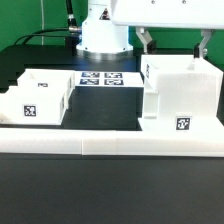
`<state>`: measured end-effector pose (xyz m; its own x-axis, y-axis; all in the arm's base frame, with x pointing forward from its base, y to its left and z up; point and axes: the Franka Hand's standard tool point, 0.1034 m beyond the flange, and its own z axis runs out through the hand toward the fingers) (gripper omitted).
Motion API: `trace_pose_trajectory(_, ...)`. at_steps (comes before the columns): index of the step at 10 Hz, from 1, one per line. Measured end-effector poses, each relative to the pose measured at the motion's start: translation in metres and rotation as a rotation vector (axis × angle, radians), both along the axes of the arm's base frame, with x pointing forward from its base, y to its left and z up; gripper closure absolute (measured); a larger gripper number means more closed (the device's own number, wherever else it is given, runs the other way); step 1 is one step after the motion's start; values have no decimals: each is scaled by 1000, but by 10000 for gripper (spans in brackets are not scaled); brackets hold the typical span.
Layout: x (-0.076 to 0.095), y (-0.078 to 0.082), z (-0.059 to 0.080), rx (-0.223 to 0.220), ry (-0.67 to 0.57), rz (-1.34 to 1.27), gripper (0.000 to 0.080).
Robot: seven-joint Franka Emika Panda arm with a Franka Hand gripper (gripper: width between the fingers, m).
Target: Assemble drawer
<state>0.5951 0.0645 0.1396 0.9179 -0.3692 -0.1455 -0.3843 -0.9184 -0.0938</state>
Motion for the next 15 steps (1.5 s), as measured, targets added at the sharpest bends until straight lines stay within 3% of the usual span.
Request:
trace_pose_trajectory(2,2,-28,0,28,-46,177,150)
trace_pose_trajectory(4,2,-24,-1,39,-64,316,150)
trace_pose_trajectory(6,1,-30,-1,52,-86,465,150)
trace_pose_trajectory(7,-9,-51,-4,46,-90,494,150)
trace_pose_trajectory(9,-28,-84,-10,-8,-138,432,150)
trace_pose_trajectory(12,-52,-123,-40,-60,-174,450,150)
trace_pose_trajectory(13,-54,-128,-48,-56,-160,453,150)
trace_pose_trajectory(15,-52,-123,-44,-57,-168,458,150)
